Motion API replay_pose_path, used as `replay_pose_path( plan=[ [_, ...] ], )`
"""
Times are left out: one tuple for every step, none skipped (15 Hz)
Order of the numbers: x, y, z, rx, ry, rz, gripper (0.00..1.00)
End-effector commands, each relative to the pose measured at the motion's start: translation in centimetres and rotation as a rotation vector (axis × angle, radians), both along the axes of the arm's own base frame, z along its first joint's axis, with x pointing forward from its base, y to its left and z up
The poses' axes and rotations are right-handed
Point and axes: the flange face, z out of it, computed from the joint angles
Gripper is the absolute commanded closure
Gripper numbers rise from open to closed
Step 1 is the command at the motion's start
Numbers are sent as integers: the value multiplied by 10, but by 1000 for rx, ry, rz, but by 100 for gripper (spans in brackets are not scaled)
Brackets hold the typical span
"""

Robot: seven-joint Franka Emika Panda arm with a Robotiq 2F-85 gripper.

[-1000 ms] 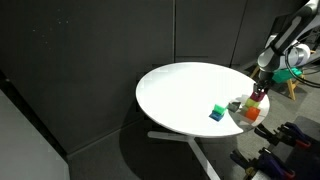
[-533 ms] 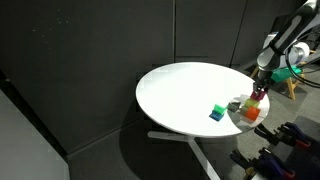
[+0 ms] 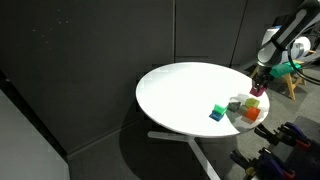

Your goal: Put the pink block on the grey block

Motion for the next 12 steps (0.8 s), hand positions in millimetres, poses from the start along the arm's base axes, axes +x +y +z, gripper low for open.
replay_pose_path(
  plan=[
    [-3, 8, 19, -16, -8, -1, 67],
    [-3, 10, 21, -18, -13, 4, 67],
    [-3, 12, 23, -20, -15, 10, 67],
    [-4, 15, 26, -21, -22, 17, 67],
    [-4, 19, 29, -22, -28, 26, 67],
    [-4, 22, 32, -22, -32, 33, 67],
    [-4, 26, 35, -22, -38, 39, 67],
    [-5, 30, 38, -20, -43, 47, 67],
    [-5, 34, 41, -17, -48, 55, 67],
    [-6, 38, 44, -12, -53, 62, 67],
    [-6, 43, 47, -5, -59, 69, 67],
    [-7, 47, 49, 0, -63, 74, 67]
  ],
)
